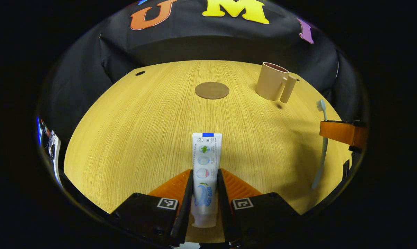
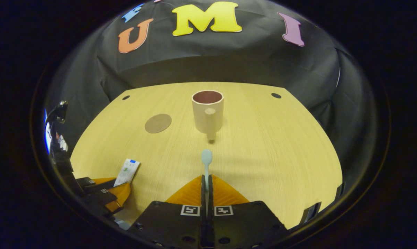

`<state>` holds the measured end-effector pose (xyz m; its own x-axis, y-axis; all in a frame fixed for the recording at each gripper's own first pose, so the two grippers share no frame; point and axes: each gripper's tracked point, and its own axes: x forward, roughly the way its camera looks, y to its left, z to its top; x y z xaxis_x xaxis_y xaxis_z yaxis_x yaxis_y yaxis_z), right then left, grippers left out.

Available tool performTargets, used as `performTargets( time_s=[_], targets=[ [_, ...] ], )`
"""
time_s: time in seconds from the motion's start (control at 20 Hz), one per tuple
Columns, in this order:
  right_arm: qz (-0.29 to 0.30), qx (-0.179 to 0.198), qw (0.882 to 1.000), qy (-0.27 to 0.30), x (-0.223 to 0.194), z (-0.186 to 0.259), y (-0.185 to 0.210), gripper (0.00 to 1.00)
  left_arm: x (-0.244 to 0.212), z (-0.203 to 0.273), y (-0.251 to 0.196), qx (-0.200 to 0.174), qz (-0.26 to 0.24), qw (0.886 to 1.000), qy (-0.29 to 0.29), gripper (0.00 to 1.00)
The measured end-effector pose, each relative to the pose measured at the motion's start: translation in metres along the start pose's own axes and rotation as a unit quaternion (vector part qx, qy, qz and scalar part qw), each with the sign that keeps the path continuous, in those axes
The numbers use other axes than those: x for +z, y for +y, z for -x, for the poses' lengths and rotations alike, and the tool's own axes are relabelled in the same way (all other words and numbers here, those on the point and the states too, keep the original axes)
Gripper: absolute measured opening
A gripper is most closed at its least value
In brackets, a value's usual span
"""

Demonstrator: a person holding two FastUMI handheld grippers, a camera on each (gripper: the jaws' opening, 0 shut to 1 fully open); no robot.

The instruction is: Put the toothbrush and toothpaste on the desktop into the cup, then pick up the cup and place it on the coaster on the desktop.

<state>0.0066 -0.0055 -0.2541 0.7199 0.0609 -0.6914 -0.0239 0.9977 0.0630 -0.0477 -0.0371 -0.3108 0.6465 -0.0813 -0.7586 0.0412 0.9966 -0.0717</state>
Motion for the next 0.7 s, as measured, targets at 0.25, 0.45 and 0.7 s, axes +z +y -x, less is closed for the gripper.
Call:
performTargets(
  time_s=[0.25,0.45,0.7],
  targets=[
    [0.002,0.004,1.0,-0.016,0.013,0.002,0.001,0.0,-0.001,0.008,-0.001,-0.006,0.004,1.0,-0.005,0.34],
    [0.004,0.01,0.999,-0.03,0.021,0.005,0.002,0.0,-0.001,0.021,-0.001,-0.01,0.01,1.0,-0.014,0.41],
    [0.011,0.02,0.999,-0.045,0.026,0.022,0.01,0.0,0.008,0.035,-0.007,-0.019,0.01,0.999,-0.031,0.41]
  ],
)
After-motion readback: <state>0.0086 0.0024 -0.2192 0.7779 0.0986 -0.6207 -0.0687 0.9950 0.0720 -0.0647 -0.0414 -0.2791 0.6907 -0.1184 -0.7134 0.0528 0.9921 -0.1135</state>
